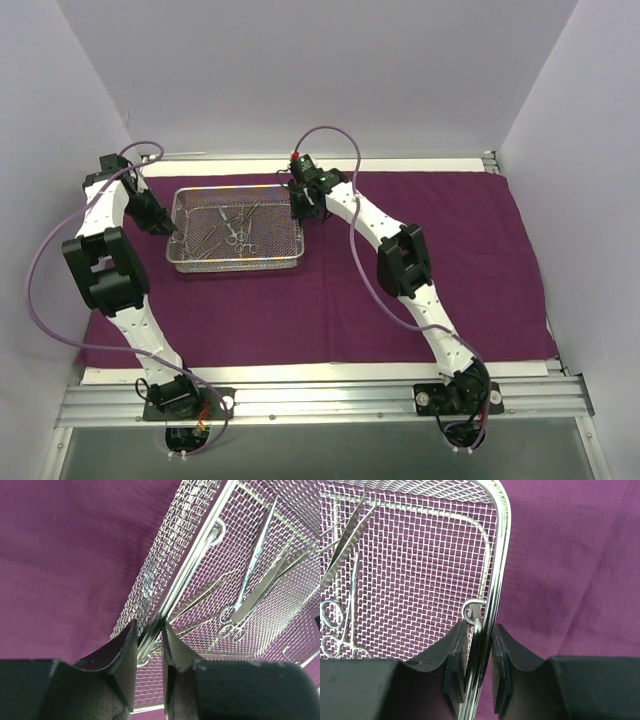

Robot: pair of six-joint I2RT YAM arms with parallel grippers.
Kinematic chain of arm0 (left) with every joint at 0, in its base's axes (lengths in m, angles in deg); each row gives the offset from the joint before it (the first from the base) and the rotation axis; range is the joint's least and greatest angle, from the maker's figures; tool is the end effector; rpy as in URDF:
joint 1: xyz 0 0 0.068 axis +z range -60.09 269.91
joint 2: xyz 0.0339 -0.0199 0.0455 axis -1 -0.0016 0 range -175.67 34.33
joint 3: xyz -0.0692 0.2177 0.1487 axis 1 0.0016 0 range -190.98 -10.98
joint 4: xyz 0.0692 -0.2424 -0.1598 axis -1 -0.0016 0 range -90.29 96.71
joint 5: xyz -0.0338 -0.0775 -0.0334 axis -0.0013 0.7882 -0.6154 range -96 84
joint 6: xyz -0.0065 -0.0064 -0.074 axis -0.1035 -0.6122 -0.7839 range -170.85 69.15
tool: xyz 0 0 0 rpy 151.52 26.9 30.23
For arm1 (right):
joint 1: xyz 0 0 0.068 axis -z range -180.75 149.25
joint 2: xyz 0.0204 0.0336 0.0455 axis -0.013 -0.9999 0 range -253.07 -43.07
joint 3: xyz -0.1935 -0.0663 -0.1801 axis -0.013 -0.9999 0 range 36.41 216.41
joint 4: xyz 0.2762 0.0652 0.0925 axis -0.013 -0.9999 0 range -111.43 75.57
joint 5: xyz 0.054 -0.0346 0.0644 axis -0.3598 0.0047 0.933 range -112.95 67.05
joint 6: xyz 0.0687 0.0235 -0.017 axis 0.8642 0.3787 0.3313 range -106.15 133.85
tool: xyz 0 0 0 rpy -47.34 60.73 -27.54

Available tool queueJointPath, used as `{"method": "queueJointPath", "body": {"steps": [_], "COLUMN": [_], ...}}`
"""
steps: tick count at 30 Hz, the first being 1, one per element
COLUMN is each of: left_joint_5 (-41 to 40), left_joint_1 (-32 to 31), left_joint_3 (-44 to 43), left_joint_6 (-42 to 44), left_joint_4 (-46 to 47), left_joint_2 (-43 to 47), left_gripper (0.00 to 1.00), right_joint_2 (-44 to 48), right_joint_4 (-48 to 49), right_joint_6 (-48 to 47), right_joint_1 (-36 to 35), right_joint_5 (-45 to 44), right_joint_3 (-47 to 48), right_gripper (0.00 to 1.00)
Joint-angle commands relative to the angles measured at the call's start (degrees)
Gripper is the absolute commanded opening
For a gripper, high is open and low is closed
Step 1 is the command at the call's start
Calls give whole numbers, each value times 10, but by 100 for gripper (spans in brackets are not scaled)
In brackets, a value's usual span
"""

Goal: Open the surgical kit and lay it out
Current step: Place the container in the surgical kit.

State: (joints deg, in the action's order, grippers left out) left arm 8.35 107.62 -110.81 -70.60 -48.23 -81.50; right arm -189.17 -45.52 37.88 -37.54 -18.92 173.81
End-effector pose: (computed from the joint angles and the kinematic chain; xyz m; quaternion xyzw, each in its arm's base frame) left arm 0.4510 0.1277 0.2030 -0.2946 0.9333 -0.1260 0.1621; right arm 0.5049 0.3830 0.1896 -0.1154 0.8977 0.2421 0.3496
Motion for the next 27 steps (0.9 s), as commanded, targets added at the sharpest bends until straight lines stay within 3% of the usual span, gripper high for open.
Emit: {"method": "queueJointPath", "body": {"steps": [1,4,9,10,12,16,20,23,24,25,27], "left_joint_5": [31,20,-2,-7,-9,-30,-59,-23,-2,15,45], "left_joint_1": [-5,-4,1,1,1,1,0,-16,-22,-29,-61], "left_joint_3": [-59,-53,-54,-57,-65,-91,-121,-129,-130,-128,-112], "left_joint_6": [-22,-22,-24,-24,-23,-25,-24,-14,-10,-1,7], "left_joint_4": [23,18,-2,-6,-10,-35,-58,-42,-37,-31,-7], "left_joint_2": [-10,-12,-24,-26,-26,-31,-25,14,20,25,46], "left_gripper": [3,9,39,43,48,53,54,54,54,54,54], "right_joint_2": [32,35,35,37,38,53,79,121,143,154,184], "right_joint_4": [52,52,53,53,53,50,29,9,6,4,5], "right_joint_6": [0,0,-2,-1,1,6,-3,-25,-26,-23,-4], "right_joint_1": [-32,-33,-35,-35,-35,-30,-17,7,17,29,69], "right_joint_5": [104,105,113,114,117,110,85,58,64,77,148], "right_joint_3": [33,27,24,23,21,10,9,-5,-14,-26,-74], "right_gripper": [0,0,1,14,23,53,69,77,83,100,100]}}
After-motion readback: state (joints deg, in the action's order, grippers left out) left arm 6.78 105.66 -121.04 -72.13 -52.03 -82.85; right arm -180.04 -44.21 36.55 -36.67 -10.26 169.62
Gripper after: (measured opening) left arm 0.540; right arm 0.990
